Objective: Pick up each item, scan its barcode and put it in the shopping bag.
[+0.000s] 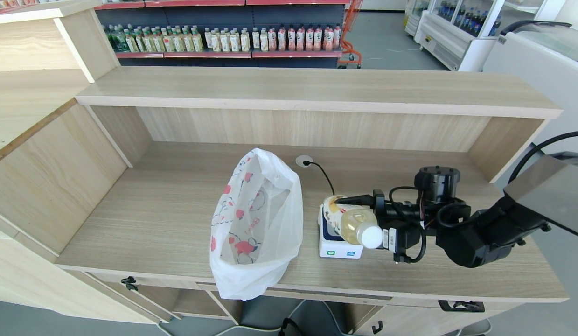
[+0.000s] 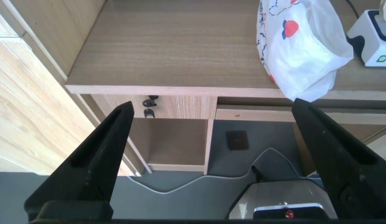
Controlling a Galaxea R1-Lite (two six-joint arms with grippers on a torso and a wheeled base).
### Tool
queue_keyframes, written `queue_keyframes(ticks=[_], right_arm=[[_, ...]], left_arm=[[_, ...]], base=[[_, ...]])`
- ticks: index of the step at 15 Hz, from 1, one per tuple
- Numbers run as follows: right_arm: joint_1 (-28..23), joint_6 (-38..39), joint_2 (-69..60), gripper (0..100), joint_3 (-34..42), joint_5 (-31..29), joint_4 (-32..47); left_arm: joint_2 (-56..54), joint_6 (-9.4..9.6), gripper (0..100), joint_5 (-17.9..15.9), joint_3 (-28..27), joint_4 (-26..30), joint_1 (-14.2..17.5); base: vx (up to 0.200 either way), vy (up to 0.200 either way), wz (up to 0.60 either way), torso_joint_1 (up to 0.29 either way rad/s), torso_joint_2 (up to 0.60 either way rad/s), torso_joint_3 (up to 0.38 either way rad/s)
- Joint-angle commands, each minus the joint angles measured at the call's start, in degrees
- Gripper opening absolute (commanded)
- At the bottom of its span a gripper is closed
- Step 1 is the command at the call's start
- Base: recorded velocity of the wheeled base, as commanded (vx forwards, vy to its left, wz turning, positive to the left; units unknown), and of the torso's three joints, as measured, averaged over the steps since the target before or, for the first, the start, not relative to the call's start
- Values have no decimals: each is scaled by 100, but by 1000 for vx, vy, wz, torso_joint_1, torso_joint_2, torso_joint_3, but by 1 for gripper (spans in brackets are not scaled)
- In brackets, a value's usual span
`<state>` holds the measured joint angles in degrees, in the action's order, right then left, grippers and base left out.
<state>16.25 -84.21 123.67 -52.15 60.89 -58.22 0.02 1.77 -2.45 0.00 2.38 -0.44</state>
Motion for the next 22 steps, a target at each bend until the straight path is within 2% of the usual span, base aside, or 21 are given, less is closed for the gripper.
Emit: queue_keyframes(ticks=[1, 5, 8, 11, 13, 15, 16, 17, 18, 19, 22], right_arm=[[1, 1, -28, 0, 3, 2, -5], [-263, 212, -449, 0, 232, 19, 57], [-623, 1311, -1416, 0, 284, 28, 1059], [-948, 2533, -2770, 0, 733, -526, 1841], [-1142, 3983, -3613, 0, 1286, -1475, 1823], [-1054, 5714, -4185, 0, 1779, -2881, 1665], [-948, 6532, -4290, 0, 1954, -3584, 1428], [-843, 6997, -4352, 0, 2069, -3997, 1305], [-359, 7982, -4448, 0, 2174, -5202, 1164], [-148, 8307, -4396, 0, 2121, -5852, 1164], [-52, 8588, -4114, 0, 2042, -6010, 1067]], left_arm=[[-2, -1, 100, -1, 0, 0, 0], [-2, -1, 100, -1, 0, 0, 0], [-2, -1, 100, -1, 0, 0, 0], [-2, -1, 100, -1, 0, 0, 0], [-2, -1, 100, -1, 0, 0, 0], [-2, -1, 100, -1, 0, 0, 0], [-2, -1, 100, -1, 0, 0, 0], [-2, -1, 100, -1, 0, 0, 0], [-2, -1, 100, -1, 0, 0, 0], [-2, -1, 100, -1, 0, 0, 0], [-2, -1, 100, -1, 0, 0, 0]], base=[[0, 0, 0, 0, 0, 0], [0, 0, 0, 0, 0, 0], [0, 0, 0, 0, 0, 0], [0, 0, 0, 0, 0, 0], [0, 0, 0, 0, 0, 0], [0, 0, 0, 0, 0, 0], [0, 0, 0, 0, 0, 0], [0, 0, 0, 0, 0, 0], [0, 0, 0, 0, 0, 0], [0, 0, 0, 0, 0, 0], [0, 0, 0, 0, 0, 0]])
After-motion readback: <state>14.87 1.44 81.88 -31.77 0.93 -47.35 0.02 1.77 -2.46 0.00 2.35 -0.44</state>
